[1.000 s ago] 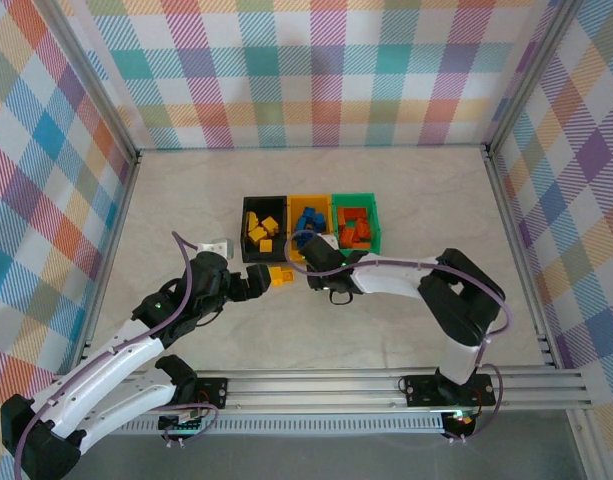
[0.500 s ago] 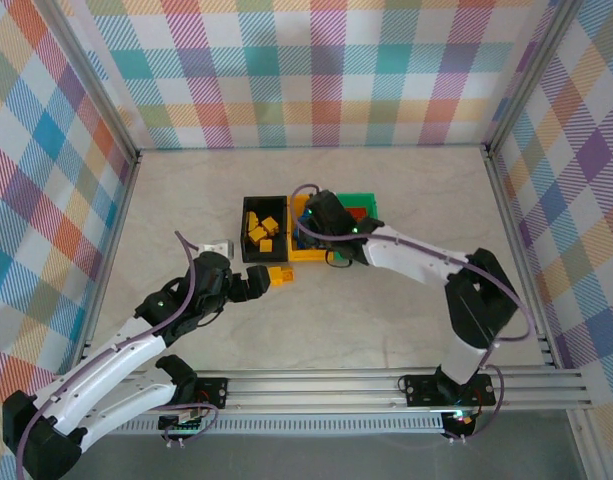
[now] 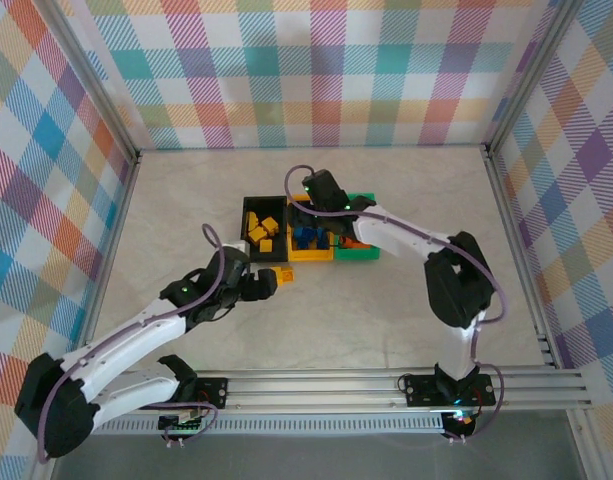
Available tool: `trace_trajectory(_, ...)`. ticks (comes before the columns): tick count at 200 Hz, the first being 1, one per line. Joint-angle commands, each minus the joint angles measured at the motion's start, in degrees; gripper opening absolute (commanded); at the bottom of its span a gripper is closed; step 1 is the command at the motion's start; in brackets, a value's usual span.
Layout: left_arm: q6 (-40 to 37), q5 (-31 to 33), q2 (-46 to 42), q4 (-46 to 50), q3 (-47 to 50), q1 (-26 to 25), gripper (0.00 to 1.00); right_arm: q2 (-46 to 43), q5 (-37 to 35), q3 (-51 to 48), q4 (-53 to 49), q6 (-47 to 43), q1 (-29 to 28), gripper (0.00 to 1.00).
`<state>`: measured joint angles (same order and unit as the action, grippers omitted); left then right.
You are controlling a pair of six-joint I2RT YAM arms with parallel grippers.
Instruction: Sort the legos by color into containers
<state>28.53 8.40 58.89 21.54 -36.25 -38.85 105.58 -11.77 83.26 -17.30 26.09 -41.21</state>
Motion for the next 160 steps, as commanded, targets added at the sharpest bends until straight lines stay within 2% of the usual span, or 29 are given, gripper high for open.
trace_trajectory(1,-3.1,0.6,5.2,-4.8,-1.5,-2.3,0.85,-8.1,2.9,-5.4,2.5,0.1,-0.1,0.82)
trace_trajectory(38,-5.6,3.4,16.7,-9.3,-5.5,-2.9,0.64,-15.3,4.7,-14.6,5.4,1.9,-0.2,0.83)
trace_trajectory(81,-6.7,4.5,24.2,-11.7,-7.9,-1.3,0.62,-20.4,4.0,-19.3,5.8,2.1,-0.3,0.84)
trace_trajectory(100,-6.3,5.2,27.1,-11.2,-8.5,-1.0,0.56,-21.7,3.4,-20.3,5.8,2.0,-0.2,0.84)
trace_trajectory(116,-5.3,6.8,27.6,-10.7,-7.4,-0.5,0.50,-22.5,3.0,-20.9,5.9,1.9,-0.2,0.84)
trace_trajectory(160,-3.8,9.3,23.3,-8.9,-2.7,1.2,0.42,-23.3,2.5,-21.7,6.2,1.7,-0.2,0.84)
